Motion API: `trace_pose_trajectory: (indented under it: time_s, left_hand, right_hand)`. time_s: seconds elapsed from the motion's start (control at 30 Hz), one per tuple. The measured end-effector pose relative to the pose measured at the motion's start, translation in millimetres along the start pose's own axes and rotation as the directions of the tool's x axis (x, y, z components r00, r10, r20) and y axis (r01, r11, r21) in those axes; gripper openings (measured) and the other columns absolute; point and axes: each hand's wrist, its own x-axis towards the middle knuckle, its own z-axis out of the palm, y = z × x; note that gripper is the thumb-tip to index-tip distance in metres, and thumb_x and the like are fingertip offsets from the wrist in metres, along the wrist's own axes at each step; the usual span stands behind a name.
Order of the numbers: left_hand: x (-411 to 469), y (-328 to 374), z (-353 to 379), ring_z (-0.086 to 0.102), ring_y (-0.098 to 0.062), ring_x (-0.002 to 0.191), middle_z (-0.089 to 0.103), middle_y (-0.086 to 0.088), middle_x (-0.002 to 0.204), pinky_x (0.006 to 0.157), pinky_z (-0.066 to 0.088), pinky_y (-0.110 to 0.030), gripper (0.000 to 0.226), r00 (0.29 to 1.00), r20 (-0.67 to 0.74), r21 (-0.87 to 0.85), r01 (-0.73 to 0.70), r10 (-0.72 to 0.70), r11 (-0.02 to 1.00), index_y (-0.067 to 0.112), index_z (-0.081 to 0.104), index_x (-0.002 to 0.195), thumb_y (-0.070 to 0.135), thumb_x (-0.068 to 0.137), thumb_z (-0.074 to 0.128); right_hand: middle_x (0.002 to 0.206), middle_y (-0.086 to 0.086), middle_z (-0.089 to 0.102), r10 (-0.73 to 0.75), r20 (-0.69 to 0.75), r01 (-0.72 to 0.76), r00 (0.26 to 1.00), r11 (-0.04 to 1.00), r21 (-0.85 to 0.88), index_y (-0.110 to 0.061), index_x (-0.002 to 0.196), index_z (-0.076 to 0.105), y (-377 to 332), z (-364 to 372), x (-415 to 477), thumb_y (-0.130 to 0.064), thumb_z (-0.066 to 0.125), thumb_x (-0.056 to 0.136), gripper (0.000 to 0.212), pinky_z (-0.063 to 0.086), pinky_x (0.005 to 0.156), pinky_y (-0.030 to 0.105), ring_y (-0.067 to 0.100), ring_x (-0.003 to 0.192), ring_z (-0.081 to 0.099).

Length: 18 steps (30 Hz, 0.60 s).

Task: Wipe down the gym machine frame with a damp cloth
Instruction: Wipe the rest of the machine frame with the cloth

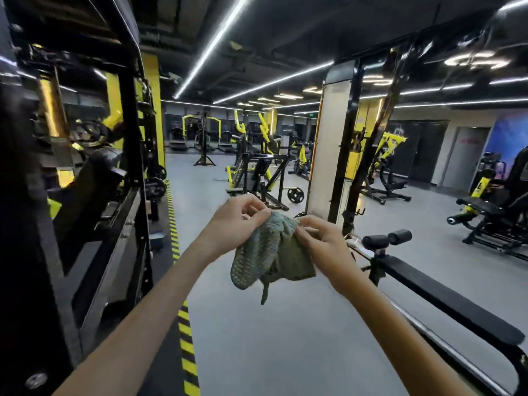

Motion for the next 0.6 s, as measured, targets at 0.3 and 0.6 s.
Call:
trace_pose_trajectory:
  time_s: [0.3,0.6]
  left_hand:
    - [82,-71,59,0.055,-0.015,0.068,0.065,-0.018,0.094,0.056,0.043,-0.018,0.021,0.978,-0.061,0.089,0.204,-0.199,0.975,0.019,0.061,0.101,0.014,0.105,0.041]
    - [165,-122,65,0.066,-0.005,0.097,0.071,0.010,0.102,0.071,0.047,-0.015,0.022,0.911,-0.246,0.067,0.356,-0.331,0.932,0.031,0.068,0.100,0.049,0.096,0.055]
  right_hand:
    - [0.078,0.003,0.070,0.000,0.302,-0.059,0.953,0.981,0.186,-0.016,0.089,0.066,104,-12,131,-0.007,0.049,0.101,0.022,0.051,0.062,0.019,0.011,0.073,0.066]
    - [0.085,0.006,0.073,-0.121,0.445,0.019,0.887,0.974,0.226,-0.023,0.085,0.067,156,17,258,-0.010,0.050,0.100,0.025,0.051,0.065,0.021,0.009,0.073,0.067]
